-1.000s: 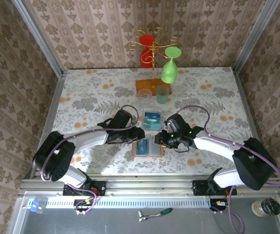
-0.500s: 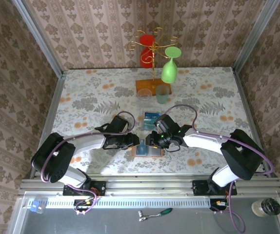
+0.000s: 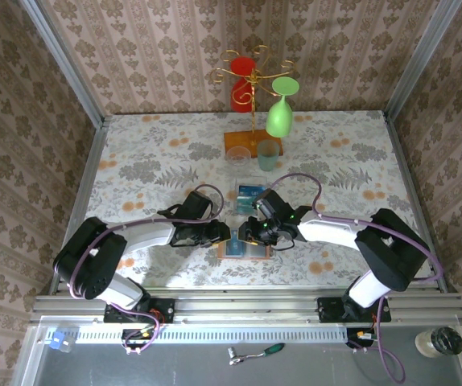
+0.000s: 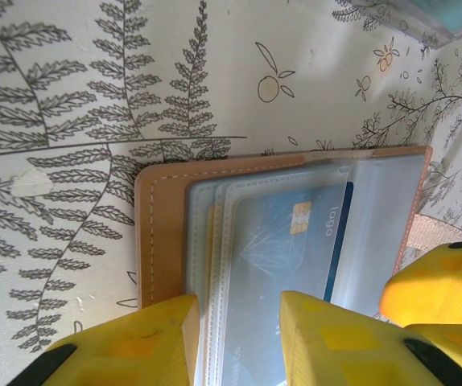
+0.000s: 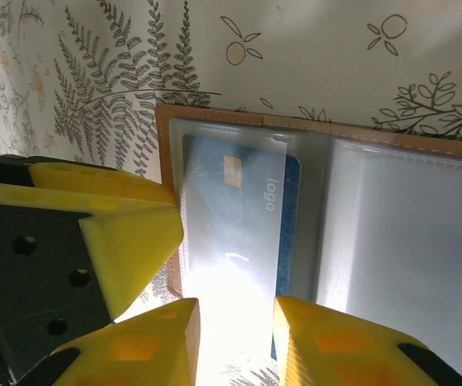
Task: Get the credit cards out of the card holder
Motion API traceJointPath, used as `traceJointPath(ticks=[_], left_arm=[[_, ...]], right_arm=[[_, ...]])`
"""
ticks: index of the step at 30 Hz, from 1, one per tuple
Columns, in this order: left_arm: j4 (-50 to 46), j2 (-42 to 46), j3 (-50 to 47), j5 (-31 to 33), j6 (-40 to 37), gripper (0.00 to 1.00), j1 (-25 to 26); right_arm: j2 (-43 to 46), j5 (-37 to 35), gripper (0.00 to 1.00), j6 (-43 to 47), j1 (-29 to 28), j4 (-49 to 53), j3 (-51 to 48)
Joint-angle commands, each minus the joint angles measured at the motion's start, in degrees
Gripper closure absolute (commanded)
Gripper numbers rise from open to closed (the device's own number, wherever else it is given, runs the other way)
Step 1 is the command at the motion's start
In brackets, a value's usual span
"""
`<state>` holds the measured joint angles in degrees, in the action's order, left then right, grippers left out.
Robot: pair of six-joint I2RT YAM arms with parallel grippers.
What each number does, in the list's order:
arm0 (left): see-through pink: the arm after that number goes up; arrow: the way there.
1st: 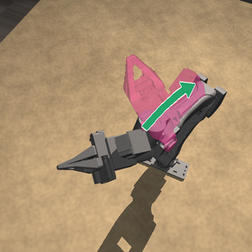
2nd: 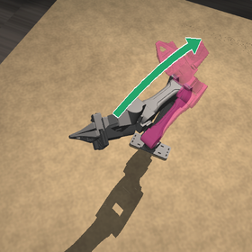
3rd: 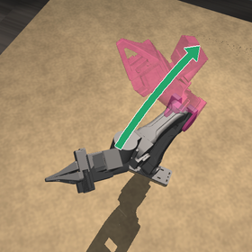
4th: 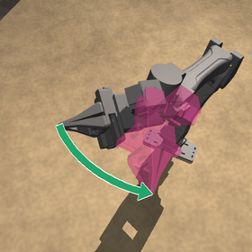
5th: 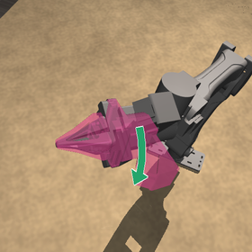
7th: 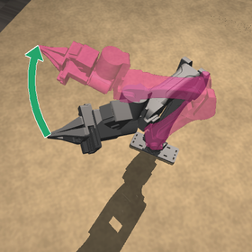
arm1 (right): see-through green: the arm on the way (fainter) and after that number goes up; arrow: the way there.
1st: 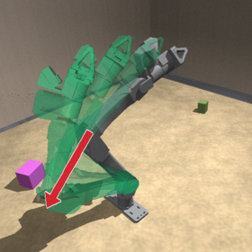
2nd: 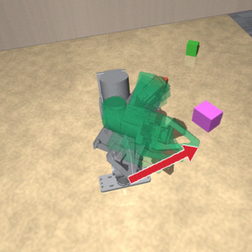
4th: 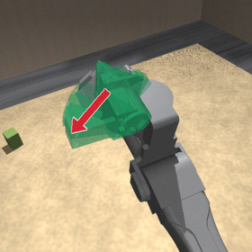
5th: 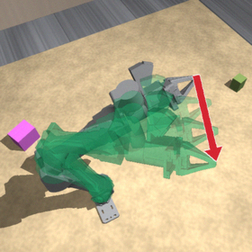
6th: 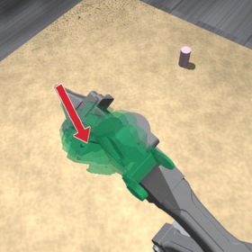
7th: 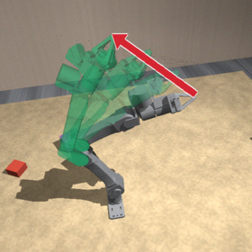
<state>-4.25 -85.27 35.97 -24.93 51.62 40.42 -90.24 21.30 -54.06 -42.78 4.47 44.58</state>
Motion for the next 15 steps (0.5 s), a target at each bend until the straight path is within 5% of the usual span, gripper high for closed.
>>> traceJointPath(ticks=[1,15], left_arm=[[-0.83,0.36,-0.82,-0.74,0.01,0.68,0.27],[-4.99,2.18,3.32,0.32,-0.90,0.76,0.73]], right_arm=[[-0.90,-0.20,0.70,-0.30,-0.55,-0.78,1.10],[-2.27,0.19,0.71,0.27,-0.57,-0.88,1.47]])
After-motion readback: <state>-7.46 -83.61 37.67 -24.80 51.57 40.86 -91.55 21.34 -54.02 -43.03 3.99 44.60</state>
